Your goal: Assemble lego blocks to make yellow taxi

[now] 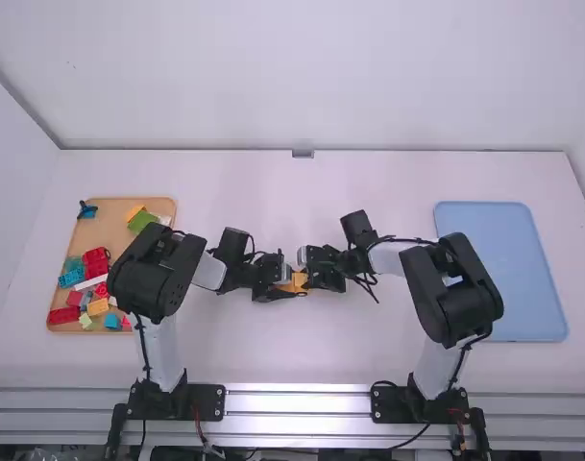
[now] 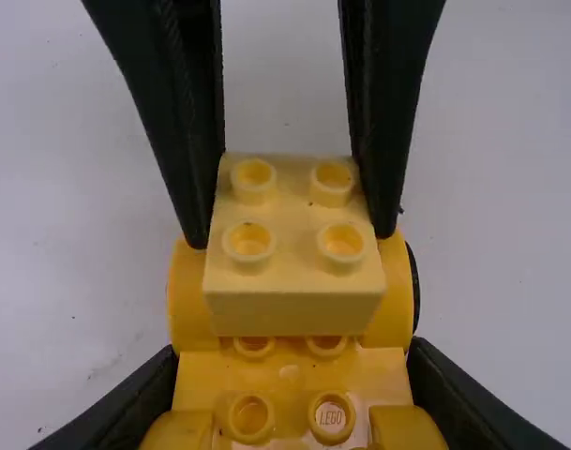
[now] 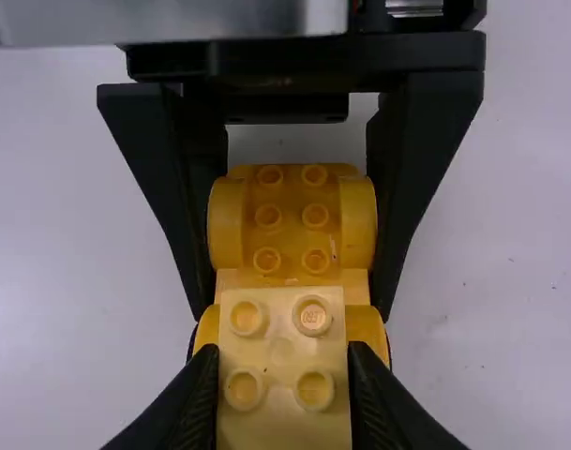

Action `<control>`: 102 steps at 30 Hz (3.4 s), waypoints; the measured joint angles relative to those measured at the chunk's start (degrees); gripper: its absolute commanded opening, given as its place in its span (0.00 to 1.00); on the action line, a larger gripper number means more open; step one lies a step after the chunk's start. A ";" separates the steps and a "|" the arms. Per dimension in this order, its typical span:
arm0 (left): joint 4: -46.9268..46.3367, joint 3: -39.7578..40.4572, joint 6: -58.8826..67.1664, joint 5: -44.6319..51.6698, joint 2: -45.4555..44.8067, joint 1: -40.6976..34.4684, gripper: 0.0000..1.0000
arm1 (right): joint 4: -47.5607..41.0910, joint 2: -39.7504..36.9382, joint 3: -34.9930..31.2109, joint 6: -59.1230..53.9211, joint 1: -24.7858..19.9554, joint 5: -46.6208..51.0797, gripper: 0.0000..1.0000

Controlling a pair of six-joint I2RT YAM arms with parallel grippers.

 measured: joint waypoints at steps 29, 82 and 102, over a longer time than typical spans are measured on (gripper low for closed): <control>0.20 0.00 0.04 0.00 0.00 0.00 0.30 | -11.74 0.11 3.30 -9.40 -6.34 -2.51 0.02; -2.27 1.25 -0.04 -0.15 0.00 -0.17 0.28 | -6.75 0.87 5.25 -2.49 -7.87 -7.17 0.48; -6.03 5.51 1.11 -3.23 0.00 -0.17 0.99 | -5.70 -0.94 5.66 -0.46 -13.90 -9.09 0.99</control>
